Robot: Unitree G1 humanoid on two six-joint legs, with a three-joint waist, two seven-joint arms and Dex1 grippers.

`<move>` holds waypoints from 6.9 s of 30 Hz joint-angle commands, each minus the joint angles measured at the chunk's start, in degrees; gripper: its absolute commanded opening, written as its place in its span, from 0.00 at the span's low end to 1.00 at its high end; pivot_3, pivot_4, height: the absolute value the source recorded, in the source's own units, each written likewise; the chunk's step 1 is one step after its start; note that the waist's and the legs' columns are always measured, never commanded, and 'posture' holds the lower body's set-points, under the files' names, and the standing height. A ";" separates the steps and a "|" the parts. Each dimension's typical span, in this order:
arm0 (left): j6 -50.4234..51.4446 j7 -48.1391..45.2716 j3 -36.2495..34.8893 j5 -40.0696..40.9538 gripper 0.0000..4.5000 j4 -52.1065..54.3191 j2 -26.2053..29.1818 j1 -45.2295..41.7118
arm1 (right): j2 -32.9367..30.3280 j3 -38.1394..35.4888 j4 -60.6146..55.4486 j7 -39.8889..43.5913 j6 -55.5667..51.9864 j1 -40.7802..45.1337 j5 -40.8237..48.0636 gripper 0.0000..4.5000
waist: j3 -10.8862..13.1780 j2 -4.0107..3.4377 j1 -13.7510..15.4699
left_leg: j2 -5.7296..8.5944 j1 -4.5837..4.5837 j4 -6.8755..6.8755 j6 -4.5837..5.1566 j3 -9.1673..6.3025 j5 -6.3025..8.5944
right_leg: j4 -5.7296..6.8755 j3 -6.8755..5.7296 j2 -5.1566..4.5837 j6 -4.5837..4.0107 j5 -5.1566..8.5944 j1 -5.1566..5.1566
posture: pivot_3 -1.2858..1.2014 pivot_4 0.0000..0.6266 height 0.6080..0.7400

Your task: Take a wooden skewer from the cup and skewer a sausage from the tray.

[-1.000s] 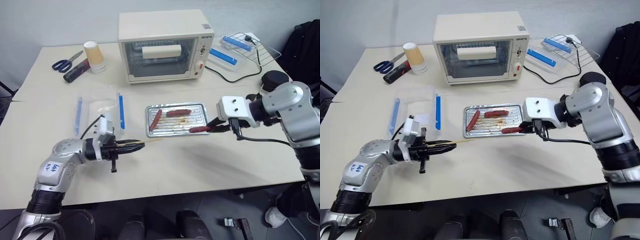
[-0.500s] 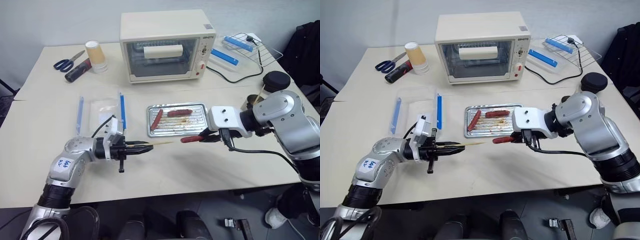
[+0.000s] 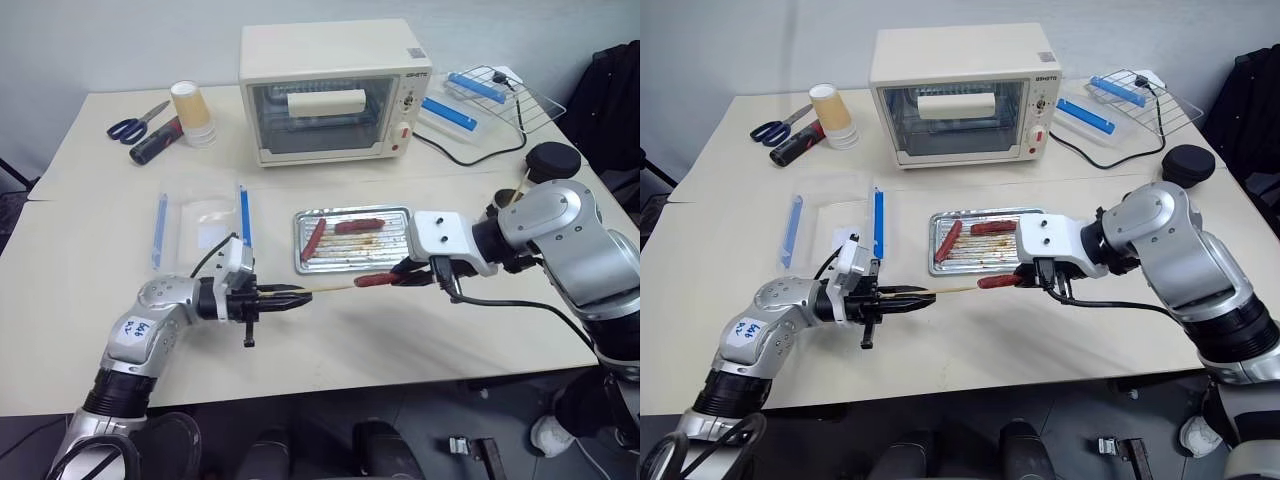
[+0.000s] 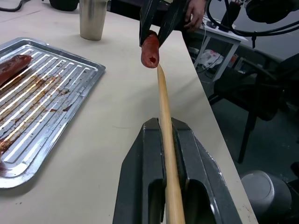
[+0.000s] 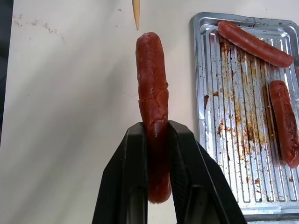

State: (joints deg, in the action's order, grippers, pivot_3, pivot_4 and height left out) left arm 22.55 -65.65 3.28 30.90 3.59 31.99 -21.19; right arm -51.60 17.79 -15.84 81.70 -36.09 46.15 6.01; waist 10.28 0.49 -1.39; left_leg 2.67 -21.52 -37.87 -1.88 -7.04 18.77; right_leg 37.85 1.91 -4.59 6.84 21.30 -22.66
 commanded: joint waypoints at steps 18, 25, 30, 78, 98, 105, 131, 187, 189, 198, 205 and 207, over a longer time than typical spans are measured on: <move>0.38 0.41 -0.54 -0.14 0.00 0.99 -0.07 -0.12 | -1.31 0.05 -2.61 -0.04 0.84 -0.39 0.89 0.13 | 0.00 0.00 0.00 | 0.00 0.00 0.00 0.00 0.00 0.00 | 0.01 0.00 0.00 0.00 0.00 0.00 | 0.52 0.24 1.00; 1.00 0.01 -0.23 0.02 0.00 1.45 0.36 0.41 | -0.99 0.13 -1.79 -0.33 0.88 0.08 0.73 0.13 | 0.00 0.00 0.02 | 0.00 0.00 0.00 0.00 0.00 0.00 | 0.00 0.00 0.00 0.00 0.00 0.00 | 0.52 0.24 1.00; 1.00 0.42 -0.41 0.00 0.00 1.60 0.12 0.71 | -0.91 0.19 -1.53 -0.28 1.15 0.25 0.69 0.13 | 0.00 0.00 -0.01 | 0.00 0.00 0.00 0.00 0.00 0.00 | 0.00 0.00 0.00 0.00 0.00 0.00 | 0.52 0.24 1.00; 2.38 2.99 8.85 -7.47 0.00 -2.56 -13.42 -8.89 | 4.29 6.65 -5.79 -1.76 -4.72 5.42 -0.54 0.13 | 0.00 0.00 0.27 | 0.03 -0.01 -0.07 0.00 0.00 0.00 | 0.05 -0.01 0.00 0.00 0.00 0.00 | 0.52 0.24 1.00; 1.70 2.60 6.21 -6.82 0.00 -1.40 -12.33 -6.59 | 3.19 6.71 -3.83 -0.83 -2.63 3.61 -1.24 0.00 | 0.00 0.00 1.34 | 0.03 -0.01 -0.11 0.00 0.01 0.00 | 0.05 -0.01 0.00 0.00 0.00 0.00 | 0.52 0.24 1.00; 1.73 2.25 6.60 -7.00 0.00 -1.59 -12.29 -6.75 | 3.56 6.86 -3.83 -0.68 -2.97 3.76 -1.04 0.00 | 0.00 0.00 1.34 | 0.05 -0.01 -0.11 0.00 0.01 0.00 | 0.05 -0.01 0.00 0.00 0.00 0.00 | 0.52 0.24 1.00; 4.35 2.54 4.42 -5.80 0.00 -0.05 -11.87 -6.26 | 0.11 4.87 -6.07 3.15 -2.52 -0.49 1.79 0.43 | 0.00 0.01 1.39 | 0.05 -0.02 -0.11 0.00 0.00 0.00 | 0.05 -0.02 -0.01 0.00 0.00 0.00 | 0.52 0.24 1.00; 8.03 65.27 -22.82 -0.92 0.22 8.95 -16.83 2.01 | 18.59 -33.75 -16.78 -31.82 22.56 -35.86 29.22 1.00 | -0.04 0.11 2.69 | -0.04 0.19 -0.05 0.05 0.18 -0.04 | -0.06 0.14 0.12 0.05 -0.22 0.19 | 0.52 0.24 1.00; 7.07 62.03 -22.01 -1.28 0.35 11.54 -15.12 3.74 | 17.74 -34.24 -17.18 -31.94 21.90 -36.17 29.96 1.00 | -0.04 0.11 2.65 | -0.04 0.19 -0.05 0.05 0.18 -0.04 | -0.07 0.14 0.12 0.05 -0.22 0.19 | 0.52 0.24 1.00; 1.86 26.73 -22.08 6.40 0.67 18.12 3.22 11.21 | 11.37 -37.30 -16.92 -27.57 20.97 -41.26 32.22 1.00 | -0.05 0.08 2.62 | -0.06 0.17 0.01 0.04 0.19 -0.03 | -0.14 0.15 0.10 0.03 -0.22 0.19 | 0.52 0.24 1.00; -20.13 -3.25 -16.83 -5.78 0.67 4.51 21.58 20.15 | 6.71 -39.24 -13.41 -17.43 25.12 -52.89 30.42 1.00 | 0.01 -0.03 2.60 | -0.11 0.34 0.57 0.10 0.31 -0.10 | -0.52 0.15 0.06 -0.08 -0.21 0.27 | 0.52 0.24 1.00; -25.40 -5.18 -15.73 -7.92 0.67 -0.99 21.00 18.45 | 7.12 -38.16 -12.03 -16.24 27.60 -54.17 28.33 1.00 | 0.01 -0.03 2.61 | -0.12 0.34 0.56 0.10 0.31 -0.11 | -0.51 0.13 0.06 -0.09 -0.21 0.27 | 0.52 0.24 1.00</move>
State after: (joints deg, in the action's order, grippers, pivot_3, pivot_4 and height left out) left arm 1.82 -68.79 -12.36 24.55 5.37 52.77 -1.72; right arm -44.27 -19.82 -28.05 64.22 -11.29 -7.63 35.18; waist 10.29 0.47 1.22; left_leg 2.53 -21.18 -37.32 -1.78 -6.74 18.66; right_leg 37.34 2.03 -4.53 6.75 21.09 -22.39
